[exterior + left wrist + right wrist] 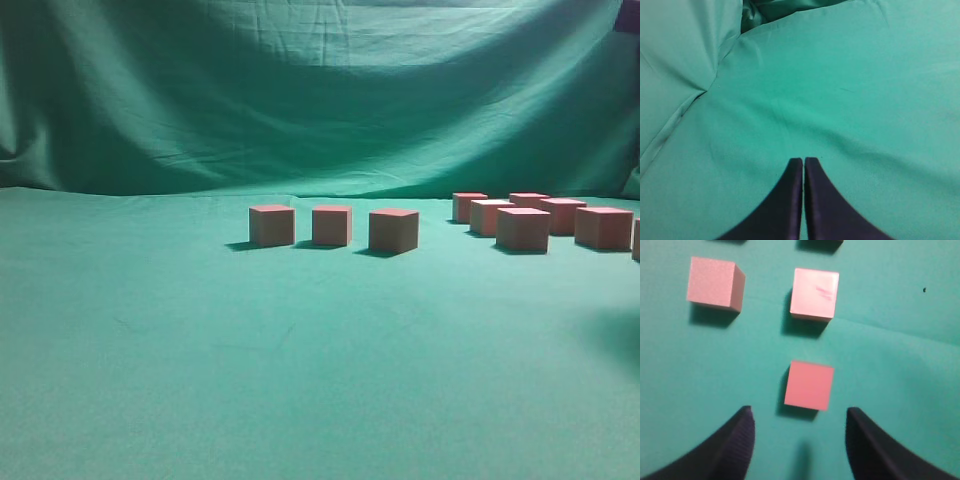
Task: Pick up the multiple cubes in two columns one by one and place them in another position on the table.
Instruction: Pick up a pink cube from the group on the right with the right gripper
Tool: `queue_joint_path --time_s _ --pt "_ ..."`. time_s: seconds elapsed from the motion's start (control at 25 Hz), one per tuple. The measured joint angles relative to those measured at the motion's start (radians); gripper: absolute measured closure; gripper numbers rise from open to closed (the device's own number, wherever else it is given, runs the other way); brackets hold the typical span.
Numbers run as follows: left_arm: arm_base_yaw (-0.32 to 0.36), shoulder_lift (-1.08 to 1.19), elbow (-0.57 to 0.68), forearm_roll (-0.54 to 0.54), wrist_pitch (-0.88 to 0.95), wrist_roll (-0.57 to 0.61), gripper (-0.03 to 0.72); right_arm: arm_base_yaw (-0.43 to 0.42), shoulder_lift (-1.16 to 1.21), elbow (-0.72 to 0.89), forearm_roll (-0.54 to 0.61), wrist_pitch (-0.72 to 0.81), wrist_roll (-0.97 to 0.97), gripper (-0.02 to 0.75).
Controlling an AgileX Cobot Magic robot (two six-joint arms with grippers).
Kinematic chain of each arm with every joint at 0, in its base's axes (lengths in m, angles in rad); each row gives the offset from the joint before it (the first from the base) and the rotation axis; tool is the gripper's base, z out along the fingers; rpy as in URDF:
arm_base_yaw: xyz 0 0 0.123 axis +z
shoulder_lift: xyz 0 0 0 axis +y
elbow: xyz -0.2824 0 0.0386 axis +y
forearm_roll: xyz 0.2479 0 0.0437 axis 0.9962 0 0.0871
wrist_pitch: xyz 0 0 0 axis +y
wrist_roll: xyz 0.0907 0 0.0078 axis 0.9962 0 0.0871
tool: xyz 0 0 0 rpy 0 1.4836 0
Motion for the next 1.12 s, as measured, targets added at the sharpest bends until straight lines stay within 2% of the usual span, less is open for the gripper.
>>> queue_joint_path --time_s 0.16,0.36,0.4,0.48,0.56,0.6,0.72,0.96,1.12 --pt "0.0 0.0 0.0 0.0 0.0 0.0 0.688 0.0 0.063 0.0 0.002 -0.036 -0.005 0.191" --pt "0.0 0.0 0.0 0.0 0.0 0.0 0.688 0.0 0.139 0.0 0.008 -0.092 -0.005 0.195" --pt "0.0 0.0 0.0 0.0 0.0 0.0 0.688 0.0 0.152 0.0 0.008 -0.098 -0.005 0.245" --pt "0.0 0.0 0.0 0.0 0.0 0.0 0.688 0.0 0.173 0.0 0.008 -0.119 -0.005 0.29" --pt "0.0 0.0 0.0 0.0 0.0 0.0 0.688 0.0 0.19 0.0 0.008 -0.135 -0.005 0.305" --pt "0.0 0.0 0.0 0.0 0.0 0.0 0.688 0.0 0.195 0.0 0.009 -0.146 -0.005 0.363" --pt "0.0 0.0 0.0 0.0 0.0 0.0 0.688 0.0 0.213 0.0 0.009 -0.168 -0.005 0.467" --pt "0.0 0.0 0.0 0.0 0.0 0.0 0.688 0.0 0.223 -0.026 0.035 -0.142 -0.005 0.465" --pt "0.0 0.0 0.0 0.0 0.0 0.0 0.688 0.004 0.216 -0.13 0.128 0.052 -0.005 0.465"
